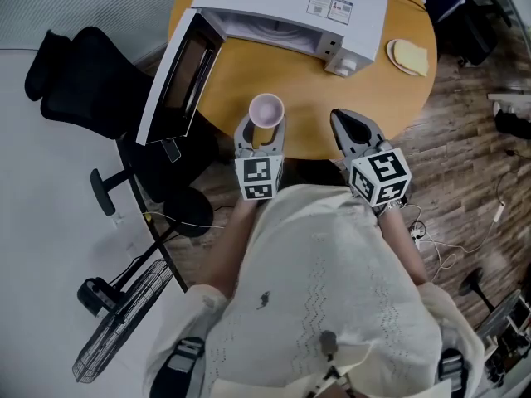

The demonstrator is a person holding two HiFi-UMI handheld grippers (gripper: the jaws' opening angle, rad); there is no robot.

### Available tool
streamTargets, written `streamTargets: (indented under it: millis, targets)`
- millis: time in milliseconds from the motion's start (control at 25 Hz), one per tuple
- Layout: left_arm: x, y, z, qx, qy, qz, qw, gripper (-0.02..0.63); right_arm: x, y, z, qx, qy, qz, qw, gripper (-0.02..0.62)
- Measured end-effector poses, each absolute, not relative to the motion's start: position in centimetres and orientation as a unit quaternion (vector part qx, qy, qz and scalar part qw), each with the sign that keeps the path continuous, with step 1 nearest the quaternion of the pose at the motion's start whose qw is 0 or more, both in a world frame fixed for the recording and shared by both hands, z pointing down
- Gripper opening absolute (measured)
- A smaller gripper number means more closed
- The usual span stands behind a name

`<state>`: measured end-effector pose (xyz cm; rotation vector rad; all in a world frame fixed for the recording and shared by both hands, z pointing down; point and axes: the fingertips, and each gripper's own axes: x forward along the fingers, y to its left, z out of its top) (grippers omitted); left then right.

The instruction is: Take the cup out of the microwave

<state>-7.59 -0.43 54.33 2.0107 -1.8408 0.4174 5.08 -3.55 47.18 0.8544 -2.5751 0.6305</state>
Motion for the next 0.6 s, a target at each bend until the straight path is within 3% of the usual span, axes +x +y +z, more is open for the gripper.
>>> streamTargets:
  millis: [600]
  targets:
    - [-4.1, -0.2, 49.9, 0.733, -0.645, 0.138, 0.167, 0.272, 7.5, -3.7, 45.7, 0.297, -0.919, 0.205, 0.157, 0.008]
